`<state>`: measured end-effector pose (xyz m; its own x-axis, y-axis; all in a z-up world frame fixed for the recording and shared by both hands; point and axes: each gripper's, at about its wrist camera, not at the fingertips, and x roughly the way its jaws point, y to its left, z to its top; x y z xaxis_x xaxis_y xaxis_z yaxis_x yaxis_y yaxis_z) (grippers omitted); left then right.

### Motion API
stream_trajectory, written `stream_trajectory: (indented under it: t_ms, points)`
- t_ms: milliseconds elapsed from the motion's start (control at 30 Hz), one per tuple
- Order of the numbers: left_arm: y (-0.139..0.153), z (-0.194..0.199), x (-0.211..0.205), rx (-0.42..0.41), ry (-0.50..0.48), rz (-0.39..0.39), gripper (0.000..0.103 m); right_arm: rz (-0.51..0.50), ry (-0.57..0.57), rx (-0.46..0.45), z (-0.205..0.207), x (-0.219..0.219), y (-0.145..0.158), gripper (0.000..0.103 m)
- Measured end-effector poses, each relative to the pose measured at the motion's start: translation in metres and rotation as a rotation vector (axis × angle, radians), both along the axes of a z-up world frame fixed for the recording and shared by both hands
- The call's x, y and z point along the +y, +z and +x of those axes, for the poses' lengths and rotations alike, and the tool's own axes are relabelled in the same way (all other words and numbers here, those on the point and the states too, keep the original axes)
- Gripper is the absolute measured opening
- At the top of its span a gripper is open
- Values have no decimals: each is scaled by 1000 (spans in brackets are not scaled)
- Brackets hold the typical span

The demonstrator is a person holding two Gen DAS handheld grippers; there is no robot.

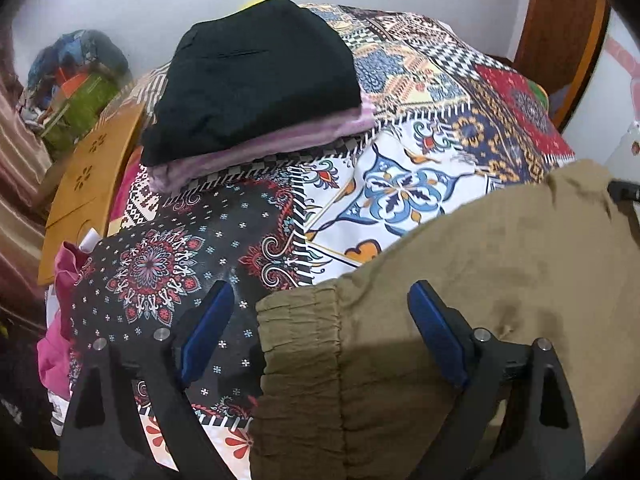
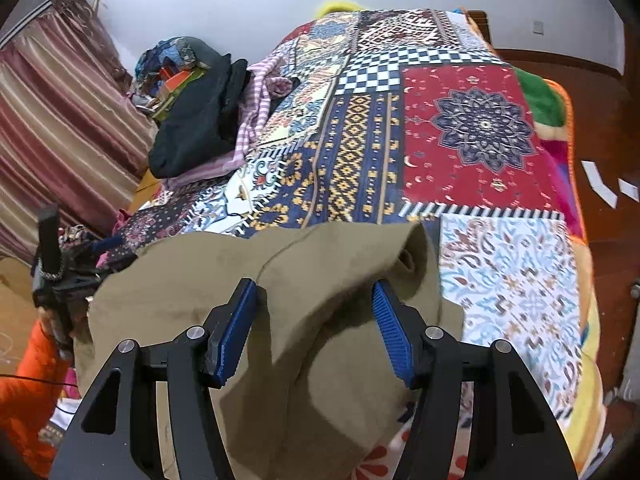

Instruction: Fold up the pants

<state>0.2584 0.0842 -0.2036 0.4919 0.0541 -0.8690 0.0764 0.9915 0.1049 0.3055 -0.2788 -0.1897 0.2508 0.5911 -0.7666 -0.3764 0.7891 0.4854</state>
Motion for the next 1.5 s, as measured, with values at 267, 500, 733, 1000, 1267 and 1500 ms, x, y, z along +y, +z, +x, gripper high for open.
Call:
stream_trajectory:
  t_ms: [267,500,733,1000,1267,1500]
  points:
    - [-9,-3,-8,13,-25,29,90,44,-1,6,12,9,-16,53]
    - [-16,-3,-3,29,-1,-5,90,100,-90,-79,8,-7,-1,13]
    - [-19,-3,-10,20,-10,41,91,72,-158,-151,-1,-21,12,10]
    - [-21,-2,-12,22,-15,84,91,10,-342,-142,-11,-83,17,9]
    - [17,1,-15,-28,-2,90,85,-31,-177,-118,-44,-79,28,23]
    - [67,4,-62,-127,-81,86,85,61,-115,-47,-52,-59,1,35]
